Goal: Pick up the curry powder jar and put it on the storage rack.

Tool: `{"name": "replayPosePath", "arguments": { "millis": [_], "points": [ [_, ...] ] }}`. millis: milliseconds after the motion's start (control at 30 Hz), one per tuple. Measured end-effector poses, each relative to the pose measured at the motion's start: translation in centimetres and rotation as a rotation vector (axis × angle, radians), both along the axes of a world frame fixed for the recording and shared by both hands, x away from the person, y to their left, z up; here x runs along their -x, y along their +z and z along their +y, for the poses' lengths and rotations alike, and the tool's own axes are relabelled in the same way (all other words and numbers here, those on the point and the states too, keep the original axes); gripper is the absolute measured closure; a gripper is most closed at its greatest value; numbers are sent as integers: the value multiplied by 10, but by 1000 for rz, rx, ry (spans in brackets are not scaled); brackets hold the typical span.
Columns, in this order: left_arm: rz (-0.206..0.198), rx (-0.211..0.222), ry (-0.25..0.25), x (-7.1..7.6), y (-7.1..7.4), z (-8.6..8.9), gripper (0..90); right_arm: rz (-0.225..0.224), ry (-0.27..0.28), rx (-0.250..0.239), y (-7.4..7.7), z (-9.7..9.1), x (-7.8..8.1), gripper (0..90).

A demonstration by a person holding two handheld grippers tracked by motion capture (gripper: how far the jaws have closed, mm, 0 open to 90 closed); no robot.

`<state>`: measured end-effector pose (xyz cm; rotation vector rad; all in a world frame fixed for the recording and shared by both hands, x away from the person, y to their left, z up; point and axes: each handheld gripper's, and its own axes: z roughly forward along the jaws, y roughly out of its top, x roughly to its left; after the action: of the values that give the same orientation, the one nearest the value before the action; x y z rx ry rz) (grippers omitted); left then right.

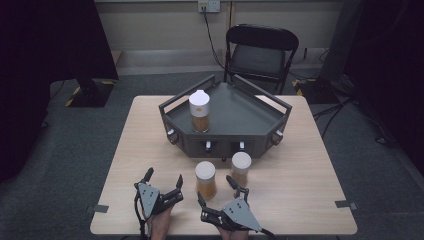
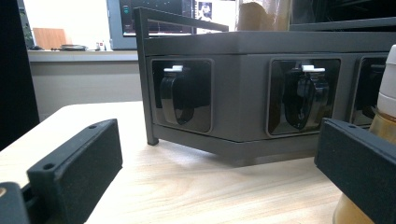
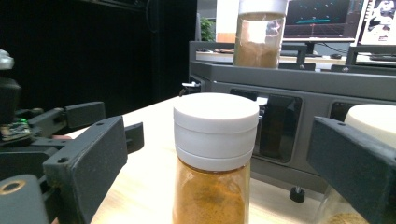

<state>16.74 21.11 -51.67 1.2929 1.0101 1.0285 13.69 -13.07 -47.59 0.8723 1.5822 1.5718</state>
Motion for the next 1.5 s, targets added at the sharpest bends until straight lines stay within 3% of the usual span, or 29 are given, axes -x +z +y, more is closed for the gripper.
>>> {"name": "replayPosePath", "arguments": {
  "millis": [267, 633, 1000, 1500],
  "points": [
    [0, 0, -1, 0, 0, 0, 4, 30, -4, 16, 2, 12, -11, 63],
    [0, 0, -2, 0, 0, 0, 4, 94, -42, 34, 10, 24, -25, 194],
    [0, 0, -3, 0, 0, 0, 4, 151, -20, 46, 9, 26, -40, 298],
    [0, 0, -4, 0, 0, 1, 4, 154, -20, 52, 9, 26, -42, 342]
  ]
}}
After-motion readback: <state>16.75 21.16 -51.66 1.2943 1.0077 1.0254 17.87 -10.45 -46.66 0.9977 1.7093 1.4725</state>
